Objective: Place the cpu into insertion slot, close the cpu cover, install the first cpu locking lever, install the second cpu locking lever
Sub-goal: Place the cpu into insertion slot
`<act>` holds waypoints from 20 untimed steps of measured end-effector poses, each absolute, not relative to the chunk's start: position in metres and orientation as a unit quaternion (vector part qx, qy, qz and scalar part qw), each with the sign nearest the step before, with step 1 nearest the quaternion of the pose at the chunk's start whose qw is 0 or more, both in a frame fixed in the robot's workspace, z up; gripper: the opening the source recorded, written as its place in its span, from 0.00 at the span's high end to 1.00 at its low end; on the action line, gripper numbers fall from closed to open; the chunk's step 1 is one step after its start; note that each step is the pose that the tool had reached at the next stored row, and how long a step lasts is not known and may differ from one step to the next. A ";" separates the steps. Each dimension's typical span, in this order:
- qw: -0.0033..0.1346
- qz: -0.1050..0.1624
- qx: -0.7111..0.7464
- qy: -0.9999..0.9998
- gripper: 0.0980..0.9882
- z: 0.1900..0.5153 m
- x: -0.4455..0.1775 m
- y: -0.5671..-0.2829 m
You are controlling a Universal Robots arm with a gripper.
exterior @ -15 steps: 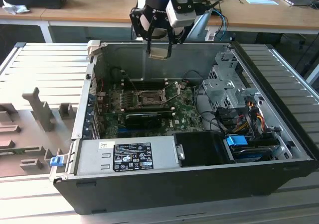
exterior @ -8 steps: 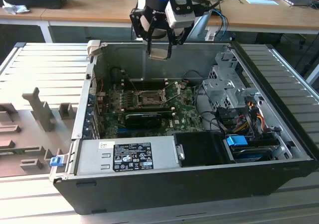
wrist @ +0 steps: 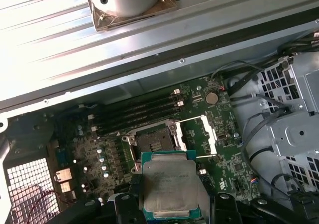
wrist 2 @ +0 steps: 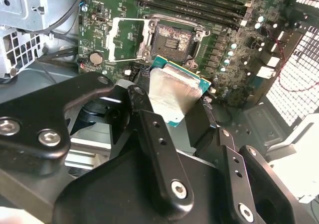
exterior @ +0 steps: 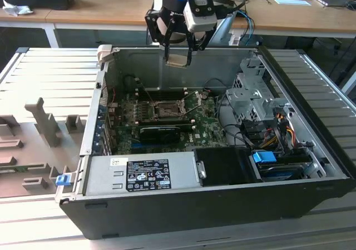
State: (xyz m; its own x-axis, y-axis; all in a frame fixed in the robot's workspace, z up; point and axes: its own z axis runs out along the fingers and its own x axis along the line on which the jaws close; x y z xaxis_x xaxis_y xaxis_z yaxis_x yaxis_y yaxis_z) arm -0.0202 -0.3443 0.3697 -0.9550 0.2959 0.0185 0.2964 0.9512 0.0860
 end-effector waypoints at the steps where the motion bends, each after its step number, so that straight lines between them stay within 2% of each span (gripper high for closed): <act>1: 0.003 -0.044 -0.152 -0.987 0.52 0.370 -0.020 -0.344; 20: 0.001 -0.044 -0.195 -0.980 0.52 0.369 -0.020 -0.344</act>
